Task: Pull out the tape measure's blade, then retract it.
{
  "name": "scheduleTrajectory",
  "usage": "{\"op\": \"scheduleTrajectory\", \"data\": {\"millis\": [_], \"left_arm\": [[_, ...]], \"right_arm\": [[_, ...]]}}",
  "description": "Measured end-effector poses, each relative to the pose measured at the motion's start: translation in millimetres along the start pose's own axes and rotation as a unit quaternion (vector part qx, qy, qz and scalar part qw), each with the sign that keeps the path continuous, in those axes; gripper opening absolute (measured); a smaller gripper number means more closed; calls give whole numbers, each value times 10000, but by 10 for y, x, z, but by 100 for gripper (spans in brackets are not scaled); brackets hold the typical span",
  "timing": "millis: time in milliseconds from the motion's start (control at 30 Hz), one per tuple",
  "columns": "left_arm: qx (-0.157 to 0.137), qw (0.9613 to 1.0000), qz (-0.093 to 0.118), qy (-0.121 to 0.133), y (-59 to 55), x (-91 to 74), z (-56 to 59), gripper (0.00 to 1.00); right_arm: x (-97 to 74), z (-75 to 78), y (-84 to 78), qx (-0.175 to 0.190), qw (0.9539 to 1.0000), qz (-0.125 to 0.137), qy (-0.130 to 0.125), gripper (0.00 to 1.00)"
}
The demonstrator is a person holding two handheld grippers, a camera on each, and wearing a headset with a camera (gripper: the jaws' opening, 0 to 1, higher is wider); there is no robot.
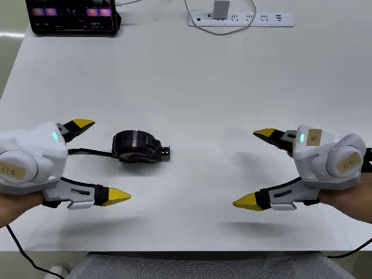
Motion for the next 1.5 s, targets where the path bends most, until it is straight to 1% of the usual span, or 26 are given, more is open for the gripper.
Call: {"op": "scheduleTrajectory", "data": {"millis": [267,533,667,733,867,1033,1100,1167,1267,1333,1367,1433,1500], "left_arm": [[104,9999,-18,-18,38,61,-33,96],[269,9995,-130,-69,39,131,-37,95],[356,9991,-225,-87,25,166,-44,92],[389,9989,-245,-88,44,173,-38,92],[412,9986,-308,-75,55,204,-80,90],[464,9981,-393,-47,59,225,-116,87],[506,9980,-386,-36,68,225,-125,84],[499,9979,-412,-38,76,237,-146,83],[551,9974,-470,-32,71,251,-168,81],[570,9969,-551,-27,61,270,-189,79],[573,9965,-601,-39,55,281,-192,78],[581,9964,-614,-66,62,295,-192,77],[594,9961,-642,-113,67,308,-181,74]], "right_arm": [[67,51,-20,-55,9999,-61,86,89],[140,105,29,-155,9997,-60,162,88],[183,124,58,-200,9996,-52,201,88],[203,133,72,-211,9995,-42,220,88],[247,147,90,-245,9994,-48,259,88],[284,167,124,-276,9992,-27,293,88],[297,173,131,-288,9991,-21,303,88],[311,174,138,-299,9990,-19,323,88],[333,166,147,-337,9988,-30,367,88],[346,166,155,-356,9986,-22,388,88],[353,167,159,-369,9985,-19,394,88],[363,174,165,-378,9985,-9,404,88],[370,180,169,-384,9984,-2,408,88]]}}
Point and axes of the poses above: the centre of the closed fingertips' face, and the gripper's own axes: x roughly forward along the fingers, z roughly to its right, y roughly out of its top, the point moved 3 cm from there along -x, roughly backward along the fingers, and after that the axes turned 15 degrees about -x, right-handed, at the moved point
